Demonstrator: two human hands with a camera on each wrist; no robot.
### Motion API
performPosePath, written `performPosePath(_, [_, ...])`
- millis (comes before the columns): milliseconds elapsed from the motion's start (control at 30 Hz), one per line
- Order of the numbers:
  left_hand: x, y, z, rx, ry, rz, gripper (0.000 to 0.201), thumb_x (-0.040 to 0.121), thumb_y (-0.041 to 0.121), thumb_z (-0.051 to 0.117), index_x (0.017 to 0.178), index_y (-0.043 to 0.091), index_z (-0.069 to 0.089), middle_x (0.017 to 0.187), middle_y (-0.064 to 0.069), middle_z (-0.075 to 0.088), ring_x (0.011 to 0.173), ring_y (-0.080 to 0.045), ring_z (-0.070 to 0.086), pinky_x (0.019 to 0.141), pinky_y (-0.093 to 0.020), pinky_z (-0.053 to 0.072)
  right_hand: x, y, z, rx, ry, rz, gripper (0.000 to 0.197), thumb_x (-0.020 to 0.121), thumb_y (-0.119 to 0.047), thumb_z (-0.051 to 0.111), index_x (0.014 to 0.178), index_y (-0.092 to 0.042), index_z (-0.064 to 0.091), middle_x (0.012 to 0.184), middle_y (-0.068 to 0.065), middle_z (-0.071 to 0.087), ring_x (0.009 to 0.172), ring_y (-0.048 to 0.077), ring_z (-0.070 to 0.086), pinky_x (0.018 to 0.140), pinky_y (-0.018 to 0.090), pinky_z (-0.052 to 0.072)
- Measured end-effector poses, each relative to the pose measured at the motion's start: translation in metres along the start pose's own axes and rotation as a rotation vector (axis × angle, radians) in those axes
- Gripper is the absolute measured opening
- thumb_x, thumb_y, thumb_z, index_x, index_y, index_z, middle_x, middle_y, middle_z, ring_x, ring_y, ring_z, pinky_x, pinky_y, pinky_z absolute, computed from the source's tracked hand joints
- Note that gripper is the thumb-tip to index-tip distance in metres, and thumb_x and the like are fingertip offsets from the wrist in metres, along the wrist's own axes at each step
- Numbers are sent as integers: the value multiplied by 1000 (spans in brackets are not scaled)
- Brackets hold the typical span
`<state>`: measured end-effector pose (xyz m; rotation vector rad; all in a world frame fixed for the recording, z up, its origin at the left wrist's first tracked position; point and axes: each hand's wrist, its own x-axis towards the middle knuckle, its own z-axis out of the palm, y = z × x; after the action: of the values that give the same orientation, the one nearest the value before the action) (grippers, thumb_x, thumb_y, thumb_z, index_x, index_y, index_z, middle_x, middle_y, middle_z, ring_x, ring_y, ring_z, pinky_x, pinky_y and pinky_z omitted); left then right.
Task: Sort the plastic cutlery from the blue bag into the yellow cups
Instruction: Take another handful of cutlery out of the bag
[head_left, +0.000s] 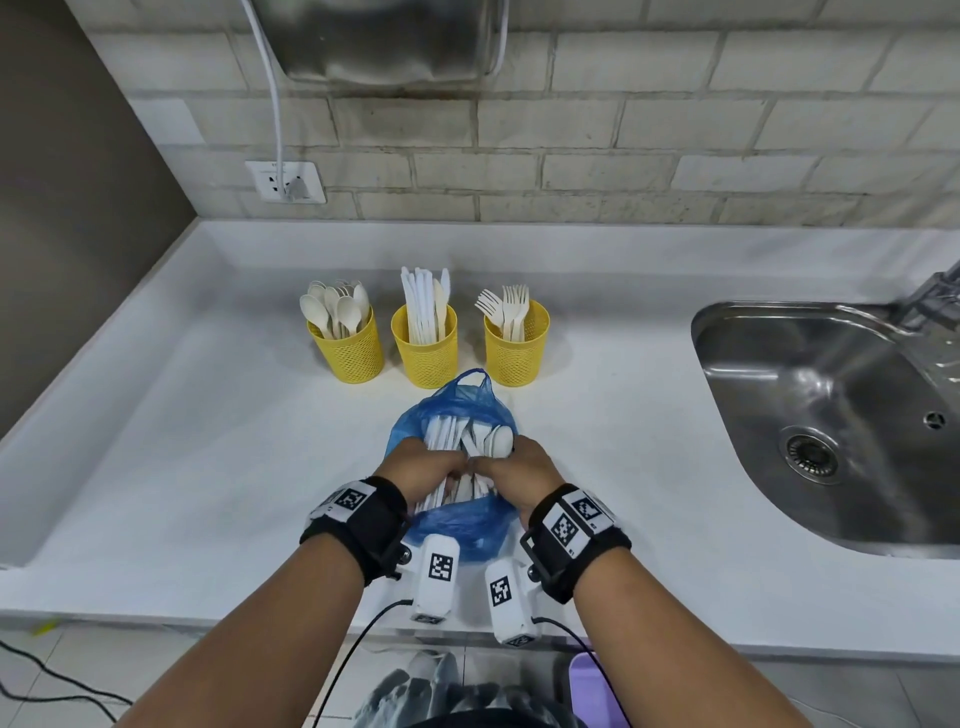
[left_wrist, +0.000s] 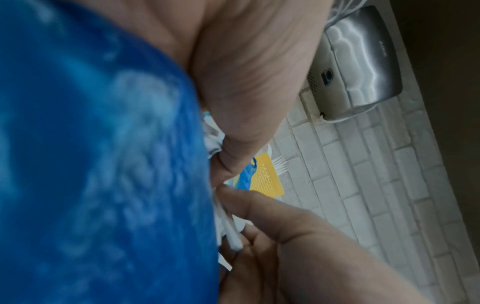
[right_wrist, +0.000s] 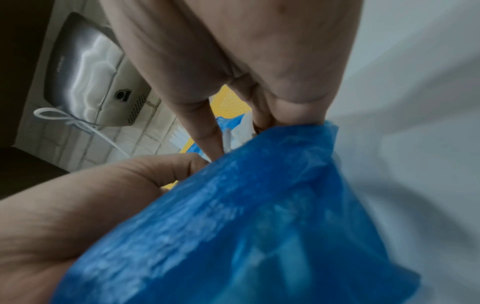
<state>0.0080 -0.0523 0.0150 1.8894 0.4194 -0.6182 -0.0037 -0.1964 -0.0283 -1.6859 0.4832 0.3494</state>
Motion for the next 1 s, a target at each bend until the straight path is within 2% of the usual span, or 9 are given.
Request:
performPosePath(133, [6, -2, -1, 15, -14, 39, 54, 50, 30, 74, 100, 8, 72, 87, -11, 77, 81, -28, 73, 76, -37, 58, 4, -7, 5, -28, 19, -7, 33, 59, -25, 65, 88, -14, 75, 94, 9, 77, 92, 32, 73, 89, 51, 59])
performPosePath(267, [-3, 6, -3, 18, -98, 88, 28, 70, 11, 69, 97, 8, 75, 95, -16, 77, 85, -28, 71, 86, -41, 58, 10, -7, 6, -15, 20, 33, 12, 62, -22, 56, 64, -13, 64, 82, 17, 69, 89, 41, 71, 85, 61, 57])
performPosePath(433, [9, -5, 0, -46, -159, 119, 69, 50, 15, 70, 119, 6, 66, 103, -12, 77, 97, -27, 73, 87, -42, 62, 4, -8, 10, 39, 21, -35, 30, 52, -7, 56, 75, 0, 74, 79, 26, 72, 73, 40, 70, 70, 67, 57])
performPosePath(600, [-1, 1, 1, -1, -197, 146, 55, 71, -4, 75, 117, 13, 49, 103, -8, 69, 91, -17, 69, 69, -26, 61, 5, -10, 7, -37, 68, -63, 26, 53, -13, 61, 72, 2, 71, 76, 29, 69, 61, 30, 65, 62, 65, 56])
performPosePath(700, [2, -3, 1, 13, -209, 165, 80, 69, 4, 81, 135, 10, 36, 112, -8, 67, 98, -17, 68, 69, -24, 57, -3, -18, 7, -66, 52, -69, 23, 54, -22, 64, 69, -9, 75, 71, 18, 73, 72, 38, 73, 70, 57, 61])
performPosePath(767, [11, -9, -1, 36, -167, 179, 72, 75, 5, 81, 132, 12, 38, 110, -4, 66, 96, -14, 66, 68, -22, 55, -14, -27, 7, -65, 26, -61, 16, 60, -21, 66, 63, -6, 71, 66, 17, 70, 71, 36, 72, 71, 56, 61])
performPosePath(833, [20, -15, -3, 77, -99, 194, 66, 73, 22, 85, 126, 17, 45, 108, -1, 68, 96, -15, 67, 74, -30, 57, -19, -32, 8, 3, -4, 5, 18, 75, -7, 66, 58, -5, 66, 63, 15, 66, 71, 36, 71, 73, 56, 62])
performPosePath(900, [29, -20, -5, 74, -84, 220, 71, 62, 36, 89, 123, 17, 56, 107, -1, 75, 99, -21, 73, 88, -47, 60, -22, -37, 8, 51, -55, 56, 14, 87, -4, 62, 75, -10, 67, 82, 12, 70, 87, 36, 74, 80, 51, 63])
performPosePath(1000, [51, -34, -7, 55, -115, 255, 67, 63, 31, 90, 121, 9, 63, 105, -6, 78, 99, -24, 76, 92, -54, 59, -21, -40, 3, 32, -46, 28, 6, 87, -14, 62, 84, -11, 66, 95, 15, 70, 99, 38, 72, 84, 51, 61])
